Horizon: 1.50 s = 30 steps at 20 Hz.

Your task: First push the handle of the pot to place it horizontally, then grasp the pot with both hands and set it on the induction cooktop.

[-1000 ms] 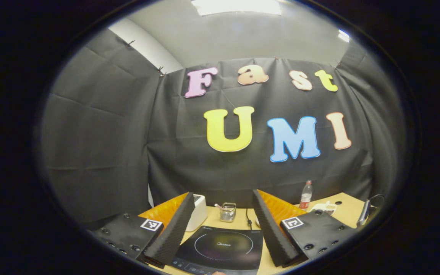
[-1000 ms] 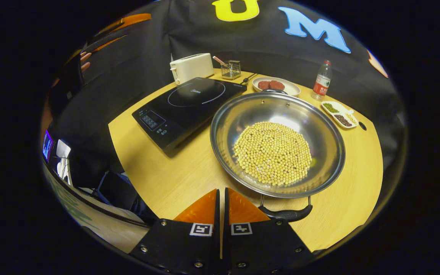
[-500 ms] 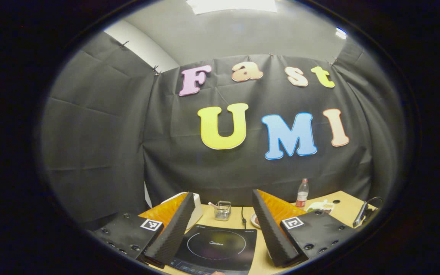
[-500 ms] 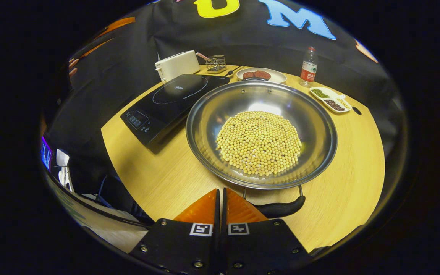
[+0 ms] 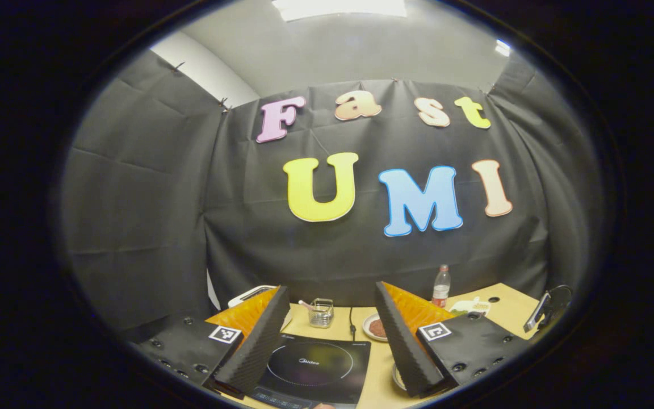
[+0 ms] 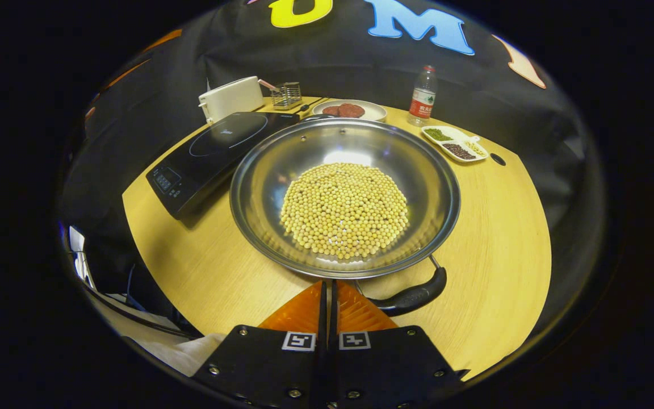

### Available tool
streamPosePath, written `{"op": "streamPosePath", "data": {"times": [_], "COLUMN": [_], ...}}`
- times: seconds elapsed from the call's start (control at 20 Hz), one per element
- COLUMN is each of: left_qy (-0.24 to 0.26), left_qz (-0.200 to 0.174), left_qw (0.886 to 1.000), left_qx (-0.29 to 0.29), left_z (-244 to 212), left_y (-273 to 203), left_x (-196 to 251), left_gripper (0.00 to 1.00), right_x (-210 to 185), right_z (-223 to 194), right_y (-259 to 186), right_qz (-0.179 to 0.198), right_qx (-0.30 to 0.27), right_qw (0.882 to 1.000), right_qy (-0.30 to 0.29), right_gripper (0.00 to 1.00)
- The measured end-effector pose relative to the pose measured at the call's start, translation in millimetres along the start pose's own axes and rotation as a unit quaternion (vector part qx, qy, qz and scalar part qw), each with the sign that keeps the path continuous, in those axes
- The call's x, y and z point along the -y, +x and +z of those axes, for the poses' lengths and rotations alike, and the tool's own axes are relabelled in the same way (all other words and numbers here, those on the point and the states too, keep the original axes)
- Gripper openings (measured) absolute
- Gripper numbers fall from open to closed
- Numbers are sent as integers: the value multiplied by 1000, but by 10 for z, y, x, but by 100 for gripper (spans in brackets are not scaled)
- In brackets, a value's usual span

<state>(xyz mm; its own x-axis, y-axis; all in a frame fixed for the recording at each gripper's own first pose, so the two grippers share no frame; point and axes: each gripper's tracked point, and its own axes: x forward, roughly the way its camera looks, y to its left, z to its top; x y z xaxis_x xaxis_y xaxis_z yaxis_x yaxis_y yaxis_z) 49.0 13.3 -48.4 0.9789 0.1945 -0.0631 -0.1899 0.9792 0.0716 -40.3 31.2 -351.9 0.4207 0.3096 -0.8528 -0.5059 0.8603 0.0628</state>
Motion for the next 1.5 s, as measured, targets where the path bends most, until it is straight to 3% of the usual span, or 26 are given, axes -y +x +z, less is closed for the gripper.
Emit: {"op": "streamPosePath", "data": {"times": [0.1,0.15,0.4,1.0,1.5], "left_qy": [2,1,5,18,37], "left_qz": [0,0,3,27,48], "left_qw": [1000,1000,1000,999,998], "left_qx": [-2,-3,-4,-12,-30], "left_z": [-4,-10,-17,-97,-247], "left_y": [29,39,84,85,24], "left_x": [60,86,211,378,628], "left_gripper": [94,100,100,100,100], "right_x": [147,208,475,1241,1724], "right_z": [-8,-4,-1,205,431], "right_y": [15,14,22,115,207], "right_qz": [-28,-38,-66,-91,-106], "right_qx": [-6,-9,-20,-10,31], "right_qw": [1000,999,998,995,988], "right_qy": [-6,-9,-4,46,108], "right_gripper": [1,1,1,1,1]}}
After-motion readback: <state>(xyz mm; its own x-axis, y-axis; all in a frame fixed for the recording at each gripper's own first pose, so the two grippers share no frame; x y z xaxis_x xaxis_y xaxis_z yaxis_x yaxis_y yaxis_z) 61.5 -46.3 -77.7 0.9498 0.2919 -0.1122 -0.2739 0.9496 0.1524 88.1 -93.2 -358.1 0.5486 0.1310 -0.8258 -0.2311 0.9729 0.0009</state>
